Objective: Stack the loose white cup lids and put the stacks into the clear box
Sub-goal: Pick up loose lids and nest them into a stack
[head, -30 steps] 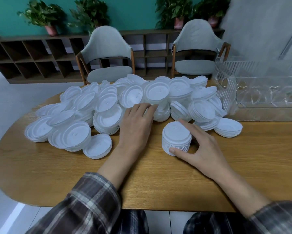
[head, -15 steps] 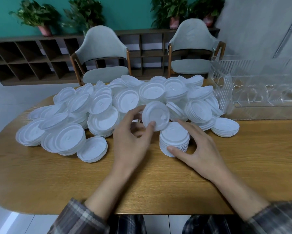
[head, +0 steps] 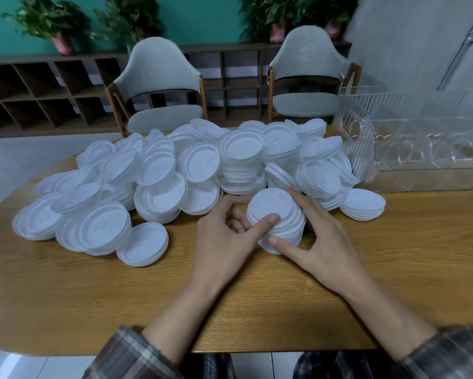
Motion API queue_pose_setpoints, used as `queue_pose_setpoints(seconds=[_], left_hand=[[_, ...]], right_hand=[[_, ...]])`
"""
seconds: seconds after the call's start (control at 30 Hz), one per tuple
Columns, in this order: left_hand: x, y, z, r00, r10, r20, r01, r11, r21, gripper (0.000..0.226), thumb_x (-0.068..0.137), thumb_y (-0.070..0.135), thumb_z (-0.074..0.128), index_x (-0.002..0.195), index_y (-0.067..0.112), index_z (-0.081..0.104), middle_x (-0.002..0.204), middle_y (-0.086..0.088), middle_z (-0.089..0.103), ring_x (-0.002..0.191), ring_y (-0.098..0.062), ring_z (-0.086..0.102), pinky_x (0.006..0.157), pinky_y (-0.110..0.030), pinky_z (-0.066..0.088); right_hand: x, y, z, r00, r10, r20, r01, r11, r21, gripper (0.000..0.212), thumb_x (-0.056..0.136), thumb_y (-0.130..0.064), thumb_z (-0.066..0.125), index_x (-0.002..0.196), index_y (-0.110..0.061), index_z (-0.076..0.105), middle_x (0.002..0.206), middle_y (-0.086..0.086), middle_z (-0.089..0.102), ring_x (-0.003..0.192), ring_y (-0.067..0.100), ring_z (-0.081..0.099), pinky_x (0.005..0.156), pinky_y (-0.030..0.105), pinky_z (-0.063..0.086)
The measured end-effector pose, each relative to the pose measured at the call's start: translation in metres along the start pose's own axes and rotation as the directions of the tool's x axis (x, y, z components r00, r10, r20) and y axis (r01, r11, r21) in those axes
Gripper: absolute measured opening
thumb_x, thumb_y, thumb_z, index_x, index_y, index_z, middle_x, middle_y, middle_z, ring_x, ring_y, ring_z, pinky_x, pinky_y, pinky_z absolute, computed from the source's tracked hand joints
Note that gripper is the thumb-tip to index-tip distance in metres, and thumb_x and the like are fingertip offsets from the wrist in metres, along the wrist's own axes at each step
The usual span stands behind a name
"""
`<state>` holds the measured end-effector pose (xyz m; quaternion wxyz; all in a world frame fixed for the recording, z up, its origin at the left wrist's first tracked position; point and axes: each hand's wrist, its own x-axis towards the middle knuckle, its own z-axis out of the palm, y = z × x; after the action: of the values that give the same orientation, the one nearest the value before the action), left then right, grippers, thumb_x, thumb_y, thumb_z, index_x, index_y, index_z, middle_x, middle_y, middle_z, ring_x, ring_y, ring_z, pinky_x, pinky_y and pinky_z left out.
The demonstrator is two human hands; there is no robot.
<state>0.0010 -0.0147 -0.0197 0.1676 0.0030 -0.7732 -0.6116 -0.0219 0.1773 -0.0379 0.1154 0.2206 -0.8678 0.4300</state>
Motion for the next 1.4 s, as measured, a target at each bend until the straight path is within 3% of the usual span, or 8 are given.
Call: queue_pose_setpoints(seconds=[0.1,0.17,0.27,0.33,0.6,1.0,1.2,1.4], left_hand=[[-0.002,-0.002,0.001,0.999,0.046,0.013,-0.048,0.99,0.133,0.042,0.068,0.053,0.092,0.099,0.034,0.073,0.078,0.004,0.067,0.065,-0.002,0.056,0.066,-0.018,0.048],[-0.001,-0.005,0.0,0.998,0.06,0.037,-0.065,0.986,0.155,0.051,0.07,0.058,0.087,0.111,0.033,0.07,0.101,0.012,0.072,0.088,0.0,0.067,0.081,-0.021,0.055],[0.002,-0.006,-0.002,0.972,0.072,0.224,-0.062,0.997,-0.053,0.058,0.084,0.024,0.074,0.14,0.024,0.06,0.134,0.009,0.068,0.129,-0.007,0.062,0.11,-0.036,0.051],[0.003,-0.008,-0.004,0.95,0.097,0.296,-0.063,0.991,-0.121,0.063,0.083,0.005,0.067,0.145,0.018,0.057,0.14,0.007,0.067,0.136,-0.01,0.058,0.116,-0.041,0.046],[0.002,-0.003,0.003,0.98,0.15,0.133,-0.161,0.984,0.077,0.061,0.072,0.032,0.094,0.128,0.033,0.071,0.122,0.013,0.065,0.117,-0.005,0.063,0.094,-0.019,0.052],[0.008,-0.005,0.005,0.968,0.218,0.121,-0.237,0.956,0.173,0.048,0.079,0.054,0.084,0.117,0.028,0.072,0.115,0.016,0.07,0.116,-0.005,0.064,0.096,-0.023,0.051],[0.022,-0.023,-0.008,0.917,0.382,0.114,-0.382,0.759,0.527,0.043,0.088,0.003,0.062,0.128,0.015,0.07,0.139,0.003,0.062,0.13,-0.014,0.059,0.106,-0.029,0.048],[0.044,-0.018,-0.005,0.852,0.49,0.183,-0.456,0.524,0.72,0.047,0.076,-0.011,0.07,0.119,0.009,0.07,0.119,-0.006,0.071,0.11,-0.029,0.066,0.073,-0.04,0.058]], right_hand=[[0.0,-0.001,-0.001,1.0,0.006,-0.002,-0.006,1.0,0.01,0.079,0.082,-0.046,0.083,0.151,-0.035,0.047,0.14,-0.023,0.054,0.132,-0.01,0.045,0.102,0.002,0.03],[-0.001,-0.002,-0.001,1.0,0.004,0.001,-0.004,1.0,0.011,0.078,0.082,-0.046,0.084,0.15,-0.035,0.048,0.139,-0.023,0.054,0.131,-0.01,0.046,0.102,0.002,0.03],[-0.002,-0.003,-0.001,1.0,-0.005,0.022,0.005,1.0,0.023,0.079,0.083,-0.047,0.083,0.152,-0.035,0.046,0.142,-0.025,0.052,0.135,-0.009,0.044,0.104,0.003,0.029],[-0.003,-0.003,-0.002,1.0,-0.008,0.021,0.007,1.0,0.028,0.08,0.082,-0.05,0.082,0.152,-0.035,0.046,0.143,-0.024,0.052,0.135,-0.01,0.043,0.105,0.003,0.029],[-0.002,-0.001,0.002,1.0,0.017,0.024,-0.018,0.998,0.057,0.095,0.078,-0.05,0.084,0.158,-0.04,0.035,0.15,-0.026,0.045,0.139,-0.015,0.036,0.107,0.001,0.026],[-0.002,-0.003,0.001,1.0,0.01,-0.001,-0.01,0.999,0.03,0.084,0.078,-0.046,0.085,0.152,-0.031,0.05,0.141,-0.024,0.055,0.132,-0.013,0.046,0.103,0.003,0.031],[-0.003,-0.002,0.001,0.998,0.039,-0.05,-0.038,0.999,0.009,0.079,0.079,-0.04,0.089,0.149,-0.033,0.052,0.131,-0.023,0.057,0.123,-0.02,0.045,0.098,0.0,0.031],[-0.003,-0.001,-0.001,0.998,0.059,-0.028,-0.059,0.998,0.006,0.082,0.079,-0.047,0.086,0.152,-0.039,0.048,0.135,-0.026,0.055,0.128,-0.017,0.043,0.099,-0.002,0.029]])
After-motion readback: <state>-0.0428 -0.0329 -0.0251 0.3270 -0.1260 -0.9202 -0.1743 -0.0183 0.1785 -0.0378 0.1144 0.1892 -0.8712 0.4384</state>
